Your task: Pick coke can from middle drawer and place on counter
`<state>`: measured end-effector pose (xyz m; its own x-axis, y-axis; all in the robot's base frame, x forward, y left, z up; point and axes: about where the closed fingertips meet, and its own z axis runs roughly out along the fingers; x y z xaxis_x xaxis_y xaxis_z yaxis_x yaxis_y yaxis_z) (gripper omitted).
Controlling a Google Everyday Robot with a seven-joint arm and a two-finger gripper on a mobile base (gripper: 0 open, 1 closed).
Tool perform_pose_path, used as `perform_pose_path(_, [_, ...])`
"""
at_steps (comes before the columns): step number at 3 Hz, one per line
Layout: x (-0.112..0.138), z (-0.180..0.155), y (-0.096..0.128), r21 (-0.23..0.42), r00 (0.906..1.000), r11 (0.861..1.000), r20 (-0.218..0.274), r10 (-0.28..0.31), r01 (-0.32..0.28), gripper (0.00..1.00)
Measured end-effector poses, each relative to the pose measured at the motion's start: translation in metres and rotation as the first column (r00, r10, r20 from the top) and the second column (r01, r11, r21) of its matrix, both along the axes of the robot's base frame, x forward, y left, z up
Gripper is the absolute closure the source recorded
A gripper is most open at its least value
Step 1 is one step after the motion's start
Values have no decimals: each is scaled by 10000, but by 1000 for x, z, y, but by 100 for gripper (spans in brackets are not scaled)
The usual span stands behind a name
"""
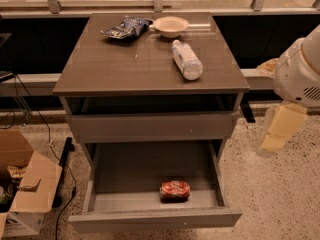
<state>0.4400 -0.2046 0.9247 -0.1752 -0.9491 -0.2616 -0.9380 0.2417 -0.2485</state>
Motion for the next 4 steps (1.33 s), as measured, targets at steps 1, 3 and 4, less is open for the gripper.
perform_pose_path(1, [12, -30, 8, 531, 9989, 9976, 167, 440, -448, 0])
perform_pose_path(3, [33, -66, 9, 1426, 9981, 9879, 147, 595, -609, 0])
perform_pose_path(4, [38, -77, 11, 1311, 9996, 9910, -24, 273, -268, 0])
